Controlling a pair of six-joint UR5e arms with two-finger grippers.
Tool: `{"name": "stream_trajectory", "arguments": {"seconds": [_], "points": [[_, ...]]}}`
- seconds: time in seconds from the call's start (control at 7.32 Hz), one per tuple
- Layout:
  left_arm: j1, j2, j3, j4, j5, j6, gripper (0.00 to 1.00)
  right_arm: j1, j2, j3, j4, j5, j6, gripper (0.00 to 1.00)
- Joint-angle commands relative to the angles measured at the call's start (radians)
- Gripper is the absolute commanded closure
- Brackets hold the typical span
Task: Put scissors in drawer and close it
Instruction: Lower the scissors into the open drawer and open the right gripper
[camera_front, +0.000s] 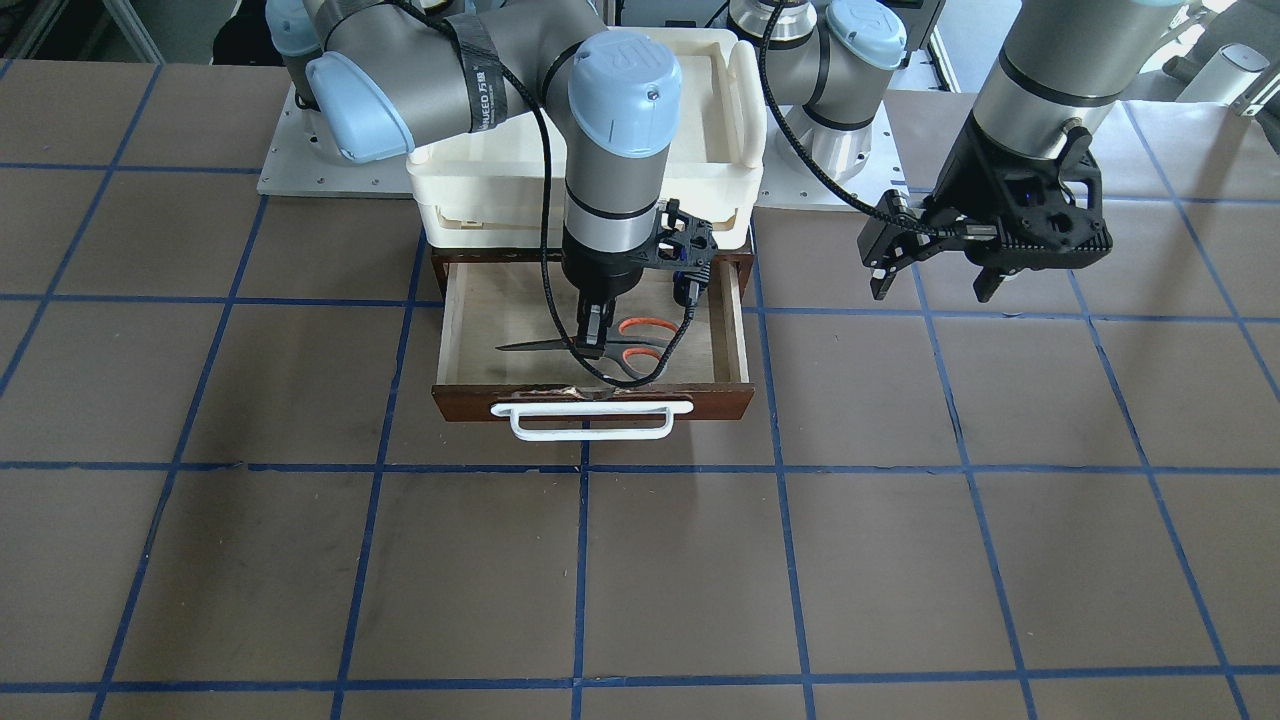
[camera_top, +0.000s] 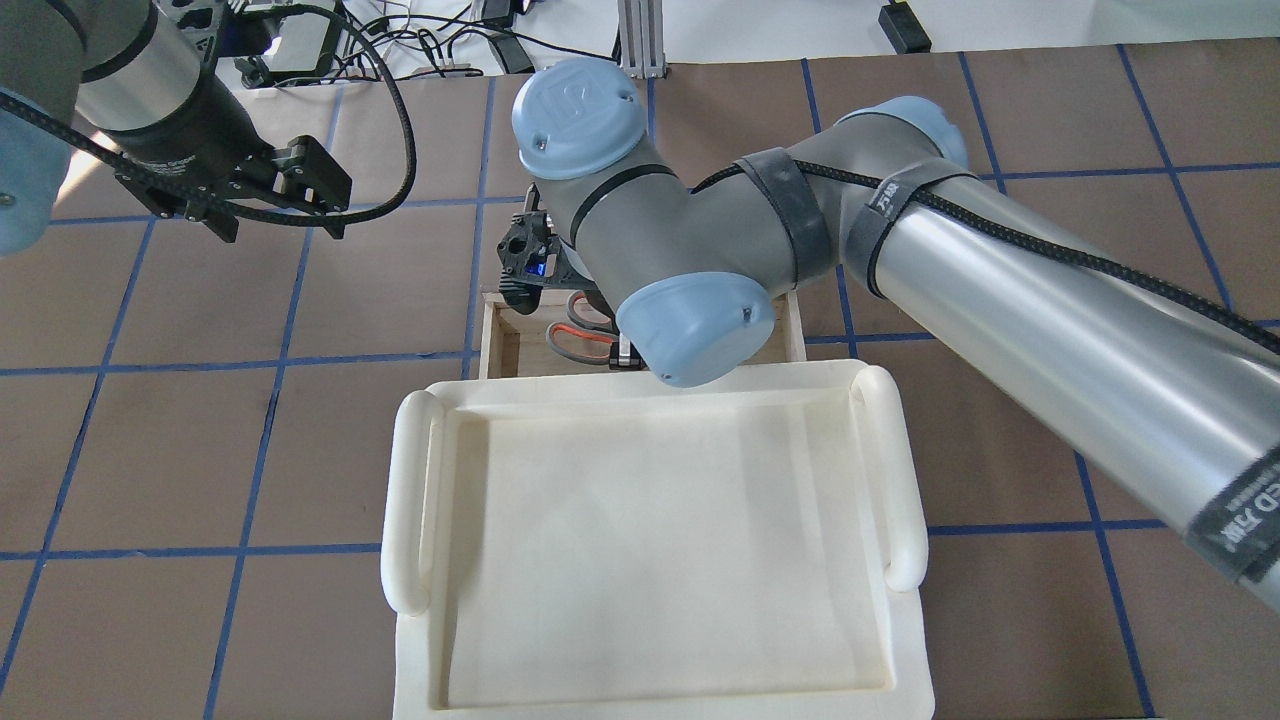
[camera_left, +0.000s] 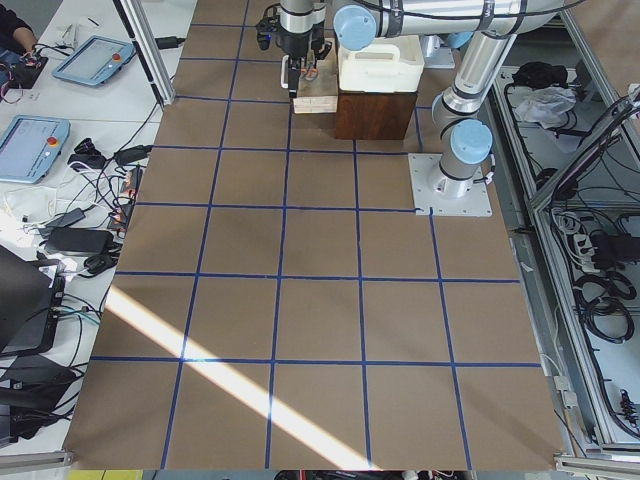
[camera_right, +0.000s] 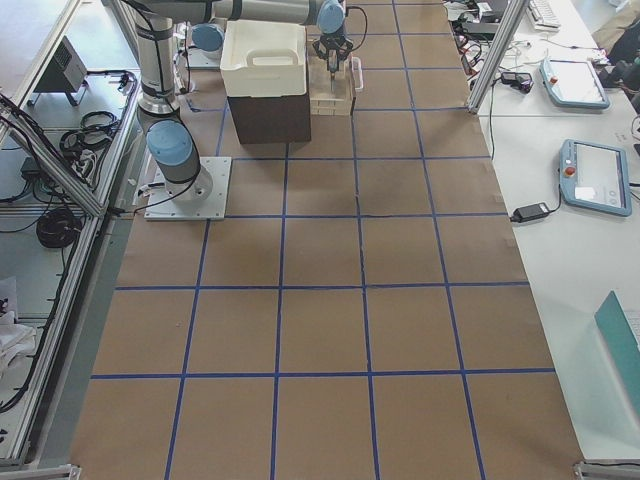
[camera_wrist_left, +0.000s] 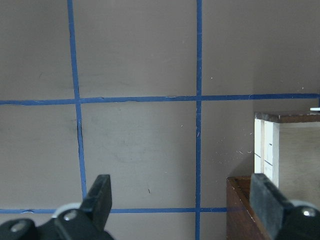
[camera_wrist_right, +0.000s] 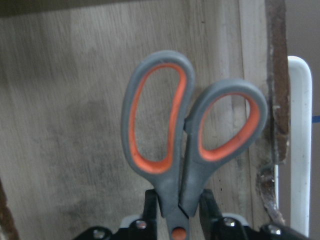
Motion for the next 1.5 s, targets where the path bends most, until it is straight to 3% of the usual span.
{"name": "stream_trajectory", "arguments": {"seconds": [0.0, 0.68, 1.37], "points": [[0.002, 0.000, 0.001, -0.011, 0.000, 0.000, 0.00, 0.014, -0.018, 0.036, -0.006, -0.004, -0.003, 1.00], [0.006, -0.035, 0.001, 0.003, -0.009, 0.003, 0.00, 0.012, -0.005, 0.067, -0.090, 0.010, -0.020, 1.00], [0.023, -0.032, 0.001, -0.037, 0.000, 0.001, 0.00, 0.012, 0.014, 0.069, -0.097, 0.011, -0.020, 1.00]]}}
